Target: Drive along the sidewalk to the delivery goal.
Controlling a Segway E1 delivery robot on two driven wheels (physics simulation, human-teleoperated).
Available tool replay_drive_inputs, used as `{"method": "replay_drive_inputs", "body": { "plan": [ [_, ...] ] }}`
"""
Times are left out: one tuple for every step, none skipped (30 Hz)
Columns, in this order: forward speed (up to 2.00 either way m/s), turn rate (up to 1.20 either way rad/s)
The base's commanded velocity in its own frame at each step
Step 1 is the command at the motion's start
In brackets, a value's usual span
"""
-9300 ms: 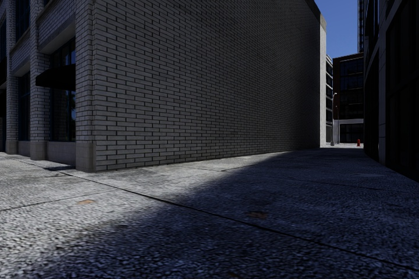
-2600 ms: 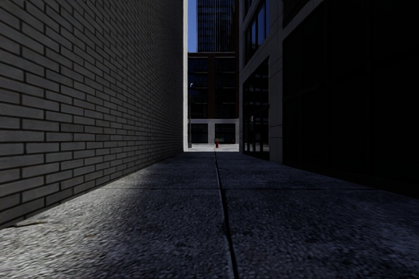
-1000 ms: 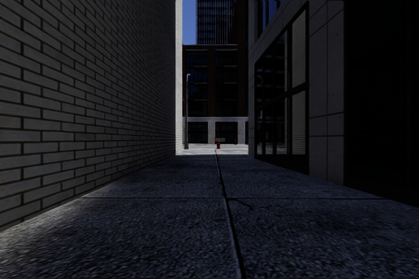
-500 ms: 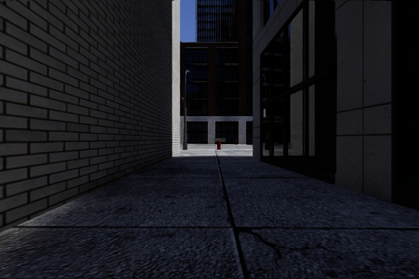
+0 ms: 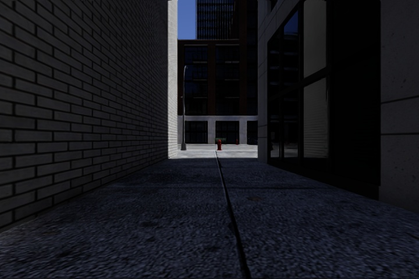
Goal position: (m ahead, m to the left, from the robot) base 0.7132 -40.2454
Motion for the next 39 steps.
{"method": "replay_drive_inputs", "body": {
  "plan": [
    [2.00, 0.00],
    [2.00, 0.00],
    [2.00, 0.00],
    [2.00, 0.00],
    [2.00, 0.00],
    [2.00, 0.00],
    [2.00, 0.00],
    [2.00, 0.00],
    [2.00, 0.00],
    [2.00, 0.00],
    [2.00, 0.00],
    [2.00, 0.00],
    [2.00, 0.00],
    [2.00, 0.00],
    [2.00, 0.00],
    [2.00, 0.00],
    [2.00, 0.00],
    [2.00, 0.00],
    [2.00, 0.00],
    [2.00, 0.00],
    [2.00, 0.00],
    [2.00, 0.00],
    [2.00, 0.00],
    [2.00, 0.00],
    [2.00, 0.00],
    [2.00, 0.00],
    [2.00, 0.00],
    [2.00, 0.00],
    [2.00, 0.00],
    [2.00, 0.00],
    [2.00, 0.00],
    [2.00, 0.00],
    [2.00, 0.00],
    [2.00, 0.00],
    [2.00, 0.00],
    [2.00, 0.00],
    [2.00, 0.00],
    [2.00, 0.00],
    [2.00, 0.00]
  ]
}}
